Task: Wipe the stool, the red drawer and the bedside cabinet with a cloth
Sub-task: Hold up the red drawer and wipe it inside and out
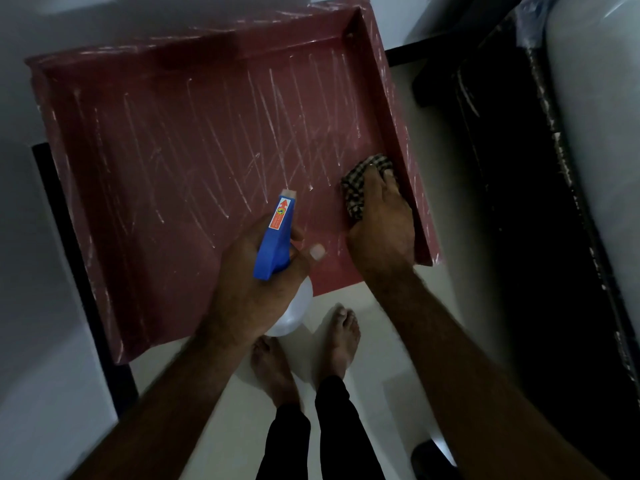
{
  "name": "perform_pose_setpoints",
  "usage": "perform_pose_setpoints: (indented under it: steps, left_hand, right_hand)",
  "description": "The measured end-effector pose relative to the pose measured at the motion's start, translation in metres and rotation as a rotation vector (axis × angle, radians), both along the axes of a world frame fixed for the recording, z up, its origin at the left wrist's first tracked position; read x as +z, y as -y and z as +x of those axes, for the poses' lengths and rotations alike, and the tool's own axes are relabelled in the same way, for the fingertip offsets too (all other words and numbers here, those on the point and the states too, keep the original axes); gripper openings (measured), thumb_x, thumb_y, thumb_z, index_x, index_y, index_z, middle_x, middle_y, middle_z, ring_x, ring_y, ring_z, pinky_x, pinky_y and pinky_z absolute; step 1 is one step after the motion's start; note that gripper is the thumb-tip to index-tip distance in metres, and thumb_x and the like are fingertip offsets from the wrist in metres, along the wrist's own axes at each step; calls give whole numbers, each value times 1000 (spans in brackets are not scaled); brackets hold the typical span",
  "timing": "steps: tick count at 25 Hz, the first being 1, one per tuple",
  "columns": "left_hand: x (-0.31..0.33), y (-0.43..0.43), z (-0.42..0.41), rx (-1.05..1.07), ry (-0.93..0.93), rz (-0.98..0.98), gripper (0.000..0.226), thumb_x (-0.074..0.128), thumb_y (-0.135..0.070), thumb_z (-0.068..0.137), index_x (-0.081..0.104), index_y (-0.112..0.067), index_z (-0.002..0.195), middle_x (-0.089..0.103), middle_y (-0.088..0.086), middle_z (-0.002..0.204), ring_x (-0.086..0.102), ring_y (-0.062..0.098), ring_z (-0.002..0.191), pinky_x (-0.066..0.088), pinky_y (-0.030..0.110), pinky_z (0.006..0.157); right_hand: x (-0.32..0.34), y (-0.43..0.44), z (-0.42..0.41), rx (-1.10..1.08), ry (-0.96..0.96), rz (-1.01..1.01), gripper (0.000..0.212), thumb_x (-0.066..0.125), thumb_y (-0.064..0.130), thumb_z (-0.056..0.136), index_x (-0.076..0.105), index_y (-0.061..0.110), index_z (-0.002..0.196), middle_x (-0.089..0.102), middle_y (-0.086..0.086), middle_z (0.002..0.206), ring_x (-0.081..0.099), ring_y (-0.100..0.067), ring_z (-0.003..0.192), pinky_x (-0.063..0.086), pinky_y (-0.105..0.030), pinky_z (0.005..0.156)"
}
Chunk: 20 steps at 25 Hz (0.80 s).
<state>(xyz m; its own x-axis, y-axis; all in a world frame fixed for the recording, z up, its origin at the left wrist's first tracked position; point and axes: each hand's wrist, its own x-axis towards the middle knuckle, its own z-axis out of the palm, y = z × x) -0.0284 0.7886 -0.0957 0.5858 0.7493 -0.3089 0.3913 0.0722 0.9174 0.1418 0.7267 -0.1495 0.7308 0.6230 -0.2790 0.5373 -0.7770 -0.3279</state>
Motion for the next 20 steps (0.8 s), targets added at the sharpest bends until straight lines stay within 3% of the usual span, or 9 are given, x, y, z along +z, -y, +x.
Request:
perform_pose_setpoints:
  steps: [3, 7, 11, 15, 18, 20]
  left_hand:
    - [-3, -7, -2, 1, -5, -23, 43, 72, -51, 76, 64, -13, 95, 69, 14, 86, 68, 29, 81, 57, 49, 82]
    - [-2, -3, -3, 18, -22, -23, 44, 72, -51, 75, 65, -12, 91, 69, 12, 88, 69, 26, 83, 56, 48, 83]
    - [-1, -3, -1, 38, -49, -47, 44, 73, -54, 72, 64, -17, 94, 70, 8, 87, 71, 23, 84, 57, 50, 85]
    - [-2, -3, 0, 49, -42, -15, 42, 75, -53, 75, 64, -18, 95, 69, 1, 84, 69, 21, 81, 57, 49, 82]
    - [-1, -3, 1, 39, -45, 1, 42, 74, -55, 76, 64, -18, 94, 68, 2, 84, 68, 22, 81, 57, 48, 82]
    - [-2, -4, 0, 34, -53, -11, 42, 74, -56, 77, 63, -19, 95, 66, 5, 84, 67, 24, 79, 56, 49, 81]
  right_hand:
    - [-2, 6, -3, 18, -21, 58, 84, 63, 19, 86, 28, 15, 162, 34, -12, 167, 32, -31, 154, 30, -56, 124]
    - [-3, -5, -9, 7, 77, 108, 74, 64, 32, 92, 36, 15, 158, 47, -12, 159, 38, -32, 151, 35, -61, 119]
    - [-4, -15, -5, -17, 119, 162, 73, 68, 16, 94, 33, 25, 158, 55, -8, 153, 55, -34, 138, 49, -65, 104]
    - [2, -10, 6, 73, 127, 171, 69, 56, 0, 95, 42, 28, 156, 55, 0, 154, 58, -31, 134, 53, -56, 102]
    - [0, -6, 4, 90, 167, 208, 47, 52, 10, 97, 59, 19, 143, 67, -6, 140, 59, -36, 133, 52, -61, 103]
    - [-2, -5, -1, 63, 162, 179, 45, 49, 25, 101, 56, 16, 145, 66, -9, 140, 56, -36, 137, 49, -60, 107]
